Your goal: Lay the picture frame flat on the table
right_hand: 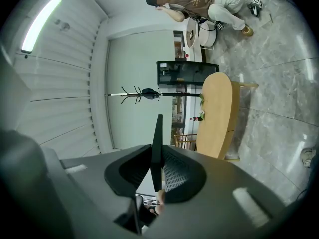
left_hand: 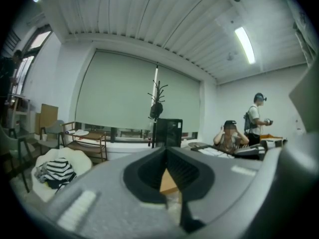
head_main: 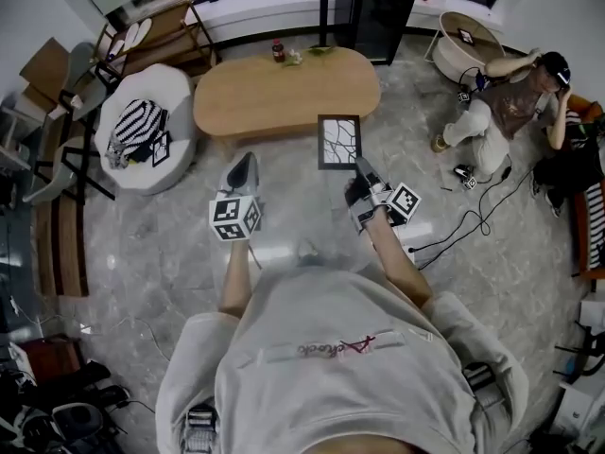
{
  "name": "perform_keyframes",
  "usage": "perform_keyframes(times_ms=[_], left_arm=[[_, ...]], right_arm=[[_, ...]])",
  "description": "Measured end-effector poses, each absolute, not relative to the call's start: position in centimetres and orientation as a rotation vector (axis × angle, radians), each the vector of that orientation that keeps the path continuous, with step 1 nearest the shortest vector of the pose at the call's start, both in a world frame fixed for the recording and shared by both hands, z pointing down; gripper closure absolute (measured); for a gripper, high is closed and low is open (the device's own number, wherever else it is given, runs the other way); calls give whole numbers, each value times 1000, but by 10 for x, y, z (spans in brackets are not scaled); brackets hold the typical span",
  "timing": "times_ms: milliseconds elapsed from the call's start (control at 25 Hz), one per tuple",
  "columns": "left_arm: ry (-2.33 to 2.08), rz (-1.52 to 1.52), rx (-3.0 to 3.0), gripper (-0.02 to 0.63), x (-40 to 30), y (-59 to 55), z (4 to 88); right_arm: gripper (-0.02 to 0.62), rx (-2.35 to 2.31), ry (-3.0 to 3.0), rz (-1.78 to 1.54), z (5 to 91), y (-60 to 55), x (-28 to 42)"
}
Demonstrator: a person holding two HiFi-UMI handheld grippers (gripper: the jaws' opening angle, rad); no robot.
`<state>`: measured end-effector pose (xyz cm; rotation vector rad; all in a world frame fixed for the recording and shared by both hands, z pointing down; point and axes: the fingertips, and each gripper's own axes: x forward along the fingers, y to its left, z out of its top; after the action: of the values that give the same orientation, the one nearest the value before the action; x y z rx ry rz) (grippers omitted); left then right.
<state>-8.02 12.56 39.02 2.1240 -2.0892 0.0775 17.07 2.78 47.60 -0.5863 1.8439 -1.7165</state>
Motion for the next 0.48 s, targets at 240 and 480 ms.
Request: perform_keyframes(times_ms=[240,480], left_arm=[[-2092,76,2120,606,-118,90,398],[-2092,79,2109,606,-154,65,404]], right_arm=[[520,-585,1833,-1721,481,-10,134],[520,-590,1835,-1715,485,-41,100]])
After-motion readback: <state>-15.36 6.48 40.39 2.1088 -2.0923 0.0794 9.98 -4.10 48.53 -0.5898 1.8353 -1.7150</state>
